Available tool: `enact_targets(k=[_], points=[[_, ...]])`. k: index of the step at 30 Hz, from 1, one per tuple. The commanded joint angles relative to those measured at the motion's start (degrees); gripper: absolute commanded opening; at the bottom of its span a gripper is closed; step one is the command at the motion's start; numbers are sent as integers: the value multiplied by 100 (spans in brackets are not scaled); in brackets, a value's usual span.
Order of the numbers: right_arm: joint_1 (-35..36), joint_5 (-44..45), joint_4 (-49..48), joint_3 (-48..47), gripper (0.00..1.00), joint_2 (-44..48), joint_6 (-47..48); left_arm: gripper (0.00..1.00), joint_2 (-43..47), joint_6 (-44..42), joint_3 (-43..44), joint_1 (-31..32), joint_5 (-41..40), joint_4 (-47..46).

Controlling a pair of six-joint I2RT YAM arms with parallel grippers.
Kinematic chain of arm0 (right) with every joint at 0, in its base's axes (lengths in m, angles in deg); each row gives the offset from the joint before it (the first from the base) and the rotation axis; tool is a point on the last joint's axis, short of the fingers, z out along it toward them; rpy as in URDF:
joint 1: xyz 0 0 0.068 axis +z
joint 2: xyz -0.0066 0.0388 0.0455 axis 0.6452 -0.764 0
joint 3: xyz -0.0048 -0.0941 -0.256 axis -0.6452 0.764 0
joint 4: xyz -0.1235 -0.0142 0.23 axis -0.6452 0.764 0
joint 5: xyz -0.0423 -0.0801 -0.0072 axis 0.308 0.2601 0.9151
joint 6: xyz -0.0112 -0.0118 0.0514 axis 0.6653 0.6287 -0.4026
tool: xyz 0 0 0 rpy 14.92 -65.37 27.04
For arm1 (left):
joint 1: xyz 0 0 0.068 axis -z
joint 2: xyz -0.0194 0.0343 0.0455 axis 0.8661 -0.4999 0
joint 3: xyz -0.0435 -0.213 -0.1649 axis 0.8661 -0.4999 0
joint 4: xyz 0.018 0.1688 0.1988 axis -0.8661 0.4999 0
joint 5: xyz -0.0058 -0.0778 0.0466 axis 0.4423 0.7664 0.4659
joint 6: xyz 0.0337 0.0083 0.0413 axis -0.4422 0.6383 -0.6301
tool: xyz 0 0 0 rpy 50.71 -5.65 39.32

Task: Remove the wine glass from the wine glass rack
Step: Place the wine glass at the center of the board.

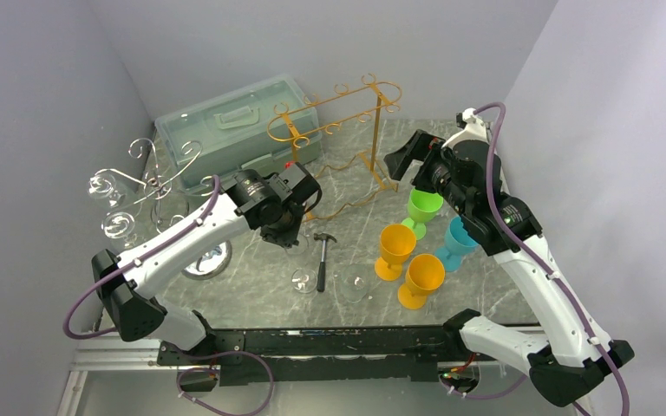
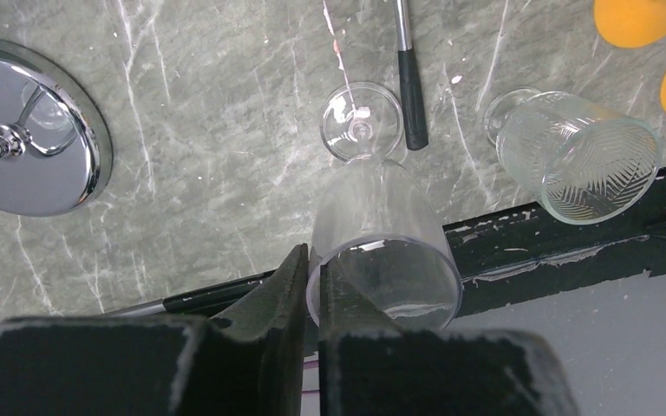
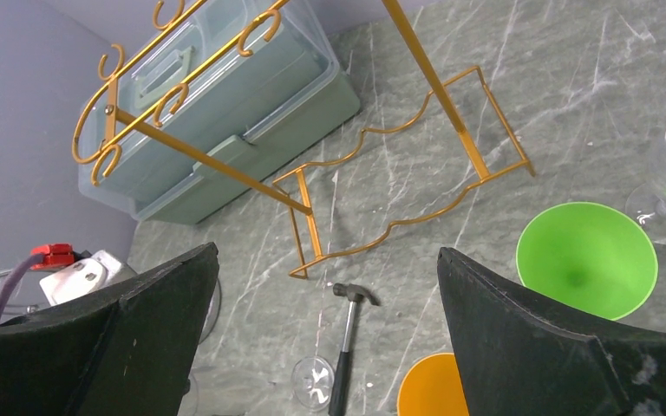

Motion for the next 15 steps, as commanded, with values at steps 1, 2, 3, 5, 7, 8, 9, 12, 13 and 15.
enact_targets(k=[1,2,3,5,7,8,9,12,13,15], points=[[14,-35,-153,6,100,1,88,14,67,67,107,39,-154,-146],[12,-43,-160,6,100,-1,88,15,63,61,125,40,-176,-128],[12,-44,-157,1,100,-11,88,17,55,53,141,43,-200,-112],[12,-44,-152,-19,100,-8,90,19,45,38,181,37,-188,-92],[12,-52,-146,-49,100,-16,97,24,52,26,205,42,-186,-92],[13,-46,-136,-69,100,-27,97,26,65,29,216,47,-176,-84],[12,-44,-127,-87,100,-37,97,29,81,26,230,50,-165,-85],[12,-59,-134,-108,100,-35,99,36,143,17,346,44,-179,-16],[12,-61,-135,-104,100,-34,97,39,166,12,403,51,-186,15],[16,-70,-151,-92,100,-34,89,42,220,12,520,49,-196,81]])
